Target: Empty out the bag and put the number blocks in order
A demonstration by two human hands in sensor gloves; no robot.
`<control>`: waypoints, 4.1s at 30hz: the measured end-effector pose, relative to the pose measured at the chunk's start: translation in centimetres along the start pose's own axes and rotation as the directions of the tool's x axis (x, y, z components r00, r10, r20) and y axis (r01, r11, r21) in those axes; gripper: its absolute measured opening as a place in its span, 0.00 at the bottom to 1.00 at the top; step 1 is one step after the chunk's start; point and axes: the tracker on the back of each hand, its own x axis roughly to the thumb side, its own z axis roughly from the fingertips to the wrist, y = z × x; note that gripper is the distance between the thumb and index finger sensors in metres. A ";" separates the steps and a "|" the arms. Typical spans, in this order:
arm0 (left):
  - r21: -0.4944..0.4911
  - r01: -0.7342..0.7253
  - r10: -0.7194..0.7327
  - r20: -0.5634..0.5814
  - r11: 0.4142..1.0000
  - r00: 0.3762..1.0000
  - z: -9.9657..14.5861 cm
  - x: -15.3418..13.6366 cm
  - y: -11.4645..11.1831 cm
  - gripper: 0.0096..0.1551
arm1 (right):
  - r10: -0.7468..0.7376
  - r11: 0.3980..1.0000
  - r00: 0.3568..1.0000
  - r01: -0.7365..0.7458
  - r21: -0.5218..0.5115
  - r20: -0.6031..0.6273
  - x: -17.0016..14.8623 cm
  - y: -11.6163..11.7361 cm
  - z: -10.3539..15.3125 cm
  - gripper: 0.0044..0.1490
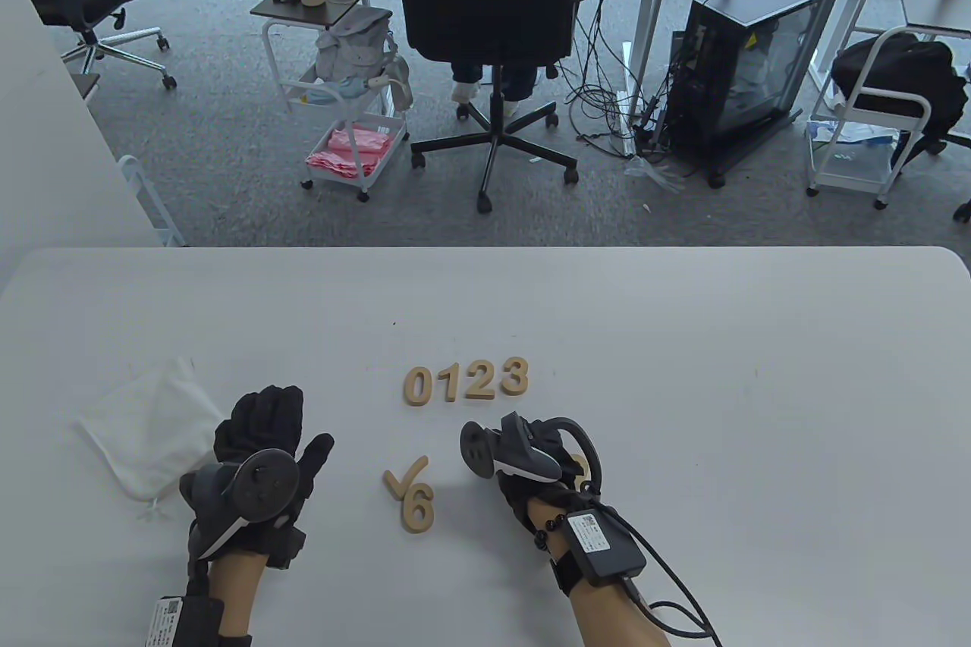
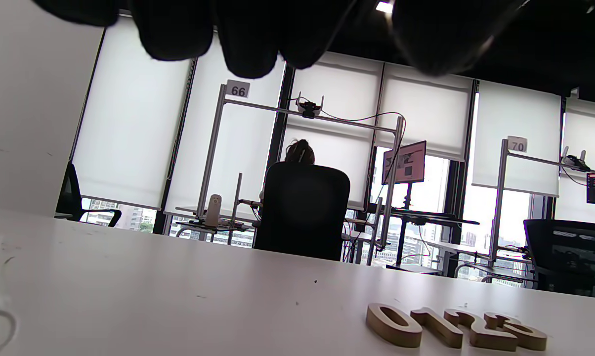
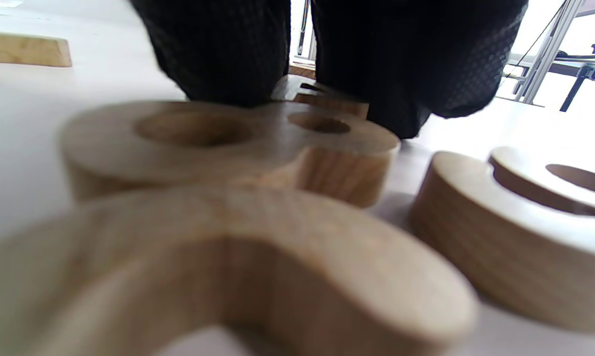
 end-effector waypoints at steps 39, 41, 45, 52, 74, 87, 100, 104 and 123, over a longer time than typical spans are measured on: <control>0.016 -0.003 0.003 -0.013 1.000 1.000 0.0 -0.4 0.4 0.45 | -0.925 0.356 0.378 0.896 -0.264 0.037 -12.5 -4.3 4.3 0.44; 0.018 -0.003 0.003 -0.011 1.000 1.000 0.0 -0.4 0.4 0.45 | -0.930 0.347 0.367 0.899 -0.265 0.025 -12.7 -4.1 4.3 0.41; 0.021 -0.001 0.001 -0.003 1.000 1.000 -0.1 -0.4 0.3 0.45 | -0.953 0.285 0.302 0.911 -0.296 0.012 -13.4 -3.8 4.6 0.39; 0.008 0.003 -0.003 0.012 1.000 1.000 -0.3 -0.1 0.2 0.45 | -0.980 0.192 0.194 0.910 -0.368 -0.032 -14.3 -4.1 5.5 0.30; 0.019 0.025 -0.025 0.016 1.000 1.000 -0.2 0.3 0.4 0.45 | -0.664 0.735 0.564 0.613 -0.291 -0.491 -14.4 -4.2 -5.4 0.29; 0.024 0.018 -0.019 0.010 1.000 1.000 -0.2 0.1 0.6 0.45 | -0.514 0.834 0.599 0.517 -0.194 -0.614 -13.9 -0.9 -7.9 0.28; 0.021 0.019 -0.019 0.004 1.000 1.000 -0.2 0.1 0.7 0.45 | -0.408 0.894 0.687 0.435 -0.109 -0.602 -13.2 -0.5 -8.9 0.25; 0.019 0.018 -0.018 0.003 1.000 1.000 -0.3 0.1 0.6 0.45 | -0.379 0.907 0.705 0.411 -0.090 -0.599 -13.0 -0.5 -9.0 0.25; 0.019 0.014 -0.014 -0.001 1.000 1.000 -0.2 0.0 0.8 0.45 | -0.287 0.944 0.779 0.328 -0.028 -0.558 -12.4 -0.6 -9.0 0.26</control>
